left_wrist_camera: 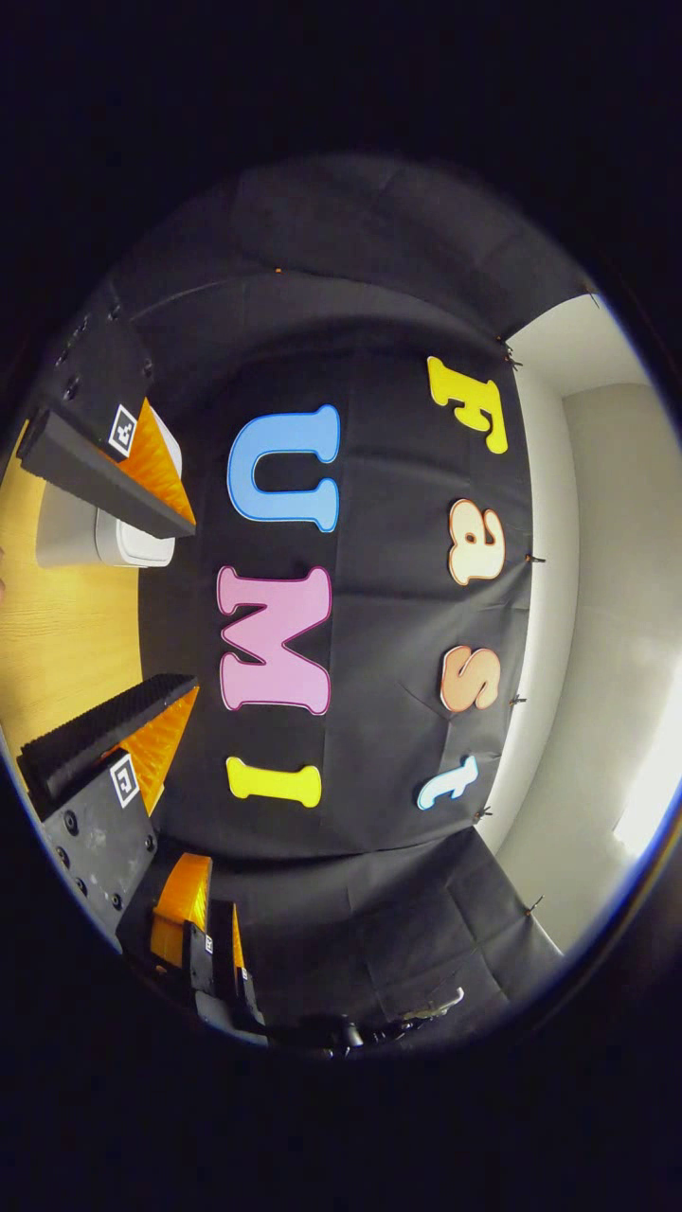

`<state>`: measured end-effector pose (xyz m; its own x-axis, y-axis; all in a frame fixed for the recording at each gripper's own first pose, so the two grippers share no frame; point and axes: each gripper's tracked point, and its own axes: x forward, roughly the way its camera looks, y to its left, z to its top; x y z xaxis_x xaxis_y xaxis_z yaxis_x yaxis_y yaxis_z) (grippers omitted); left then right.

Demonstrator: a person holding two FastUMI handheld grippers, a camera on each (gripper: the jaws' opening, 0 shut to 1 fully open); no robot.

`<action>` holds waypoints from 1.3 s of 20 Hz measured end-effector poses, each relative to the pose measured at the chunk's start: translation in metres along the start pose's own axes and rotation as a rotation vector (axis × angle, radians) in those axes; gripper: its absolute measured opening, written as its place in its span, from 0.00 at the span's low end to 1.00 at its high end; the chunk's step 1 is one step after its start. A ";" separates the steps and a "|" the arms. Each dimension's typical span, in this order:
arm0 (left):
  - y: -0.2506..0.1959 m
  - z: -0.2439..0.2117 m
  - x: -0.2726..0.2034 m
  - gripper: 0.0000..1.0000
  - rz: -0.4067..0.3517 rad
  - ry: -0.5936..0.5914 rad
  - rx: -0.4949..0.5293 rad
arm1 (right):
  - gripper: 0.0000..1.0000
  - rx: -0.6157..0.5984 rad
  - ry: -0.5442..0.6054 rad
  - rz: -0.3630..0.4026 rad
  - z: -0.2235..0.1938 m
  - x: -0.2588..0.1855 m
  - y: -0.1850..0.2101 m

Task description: Press the lid of the desktop garbage bin to open it, pick up the crumpled paper on the desktop and throw it into the bin, then pick up the pop can on the desktop and drop it into the bin, and finally close the garbage bin lid.

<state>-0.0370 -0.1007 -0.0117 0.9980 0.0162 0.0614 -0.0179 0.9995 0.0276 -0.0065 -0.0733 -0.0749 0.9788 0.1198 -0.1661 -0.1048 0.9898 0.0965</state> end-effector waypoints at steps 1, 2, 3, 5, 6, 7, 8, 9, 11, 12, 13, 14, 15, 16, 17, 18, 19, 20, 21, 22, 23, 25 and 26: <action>0.002 -0.001 0.001 0.98 -0.009 0.002 -0.007 | 0.96 -0.002 0.005 0.005 -0.001 0.000 0.007; 0.003 -0.003 0.001 0.98 -0.022 0.004 -0.021 | 0.96 -0.005 0.013 0.004 -0.003 0.000 0.012; 0.004 -0.004 0.002 0.97 -0.037 0.002 -0.035 | 0.97 -0.007 0.018 0.004 -0.004 0.000 0.016; 0.010 -0.004 0.003 0.98 -0.054 -0.005 -0.055 | 0.97 -0.020 0.007 -0.009 -0.002 -0.002 0.022; 0.016 -0.005 0.002 0.98 -0.056 -0.011 -0.061 | 0.97 -0.027 0.001 -0.018 -0.002 -0.003 0.024; 0.020 -0.005 0.000 0.98 -0.059 -0.017 -0.065 | 0.97 -0.030 0.000 -0.023 -0.002 -0.002 0.026; 0.024 -0.005 -0.001 0.98 -0.057 -0.023 -0.066 | 0.97 -0.030 0.002 -0.027 -0.004 -0.004 0.029; 0.030 -0.007 -0.002 0.98 -0.053 -0.023 -0.065 | 0.97 -0.026 0.009 -0.029 -0.005 -0.005 0.032; 0.036 -0.012 -0.005 0.98 -0.057 -0.015 -0.070 | 0.97 -0.019 0.008 -0.033 -0.005 -0.007 0.037; 0.039 -0.013 -0.007 0.98 -0.058 -0.014 -0.077 | 0.97 -0.015 0.003 -0.036 -0.005 -0.008 0.039; 0.042 -0.014 -0.009 0.98 -0.059 -0.015 -0.083 | 0.97 -0.011 -0.007 -0.038 -0.004 -0.009 0.040; 0.046 -0.016 -0.009 0.98 -0.053 -0.012 -0.084 | 0.97 -0.008 -0.012 -0.041 -0.003 -0.009 0.042; 0.048 -0.019 -0.009 0.98 -0.049 -0.006 -0.082 | 0.97 -0.003 -0.008 -0.039 -0.005 -0.009 0.044; 0.049 -0.020 -0.011 0.98 -0.048 -0.002 -0.079 | 0.97 -0.001 -0.002 -0.033 -0.008 -0.010 0.047; 0.049 -0.019 -0.013 0.98 -0.048 -0.002 -0.075 | 0.97 -0.003 0.001 -0.023 -0.009 -0.011 0.050; 0.049 -0.018 -0.015 0.98 -0.047 -0.004 -0.071 | 0.97 -0.008 0.003 -0.011 -0.012 -0.012 0.054; 0.049 -0.019 -0.016 0.98 -0.046 -0.004 -0.067 | 0.97 -0.015 0.008 0.004 -0.014 -0.010 0.057; 0.046 -0.022 -0.019 0.98 -0.045 0.007 -0.061 | 0.97 -0.020 0.014 0.014 -0.017 -0.009 0.059; 0.045 -0.023 -0.021 0.97 -0.041 0.009 -0.052 | 0.97 -0.022 0.017 0.024 -0.018 -0.008 0.061; 0.044 -0.021 -0.021 0.98 -0.036 0.008 -0.042 | 0.97 -0.016 0.021 0.032 -0.019 -0.007 0.062; 0.042 -0.017 -0.020 0.98 -0.031 0.001 -0.032 | 0.97 -0.006 0.018 0.042 -0.017 -0.004 0.063; 0.039 -0.012 -0.020 0.97 -0.019 -0.009 -0.017 | 0.97 0.017 0.018 0.059 -0.014 0.001 0.062; 0.039 -0.010 -0.020 0.97 -0.008 -0.012 -0.015 | 0.97 0.024 0.021 0.067 -0.014 0.003 0.061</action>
<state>-0.0569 -0.0620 -0.0219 0.9973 0.0081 0.0735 -0.0091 0.9999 0.0134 -0.0122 -0.0111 -0.0829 0.9658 0.1874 -0.1790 -0.1652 0.9774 0.1316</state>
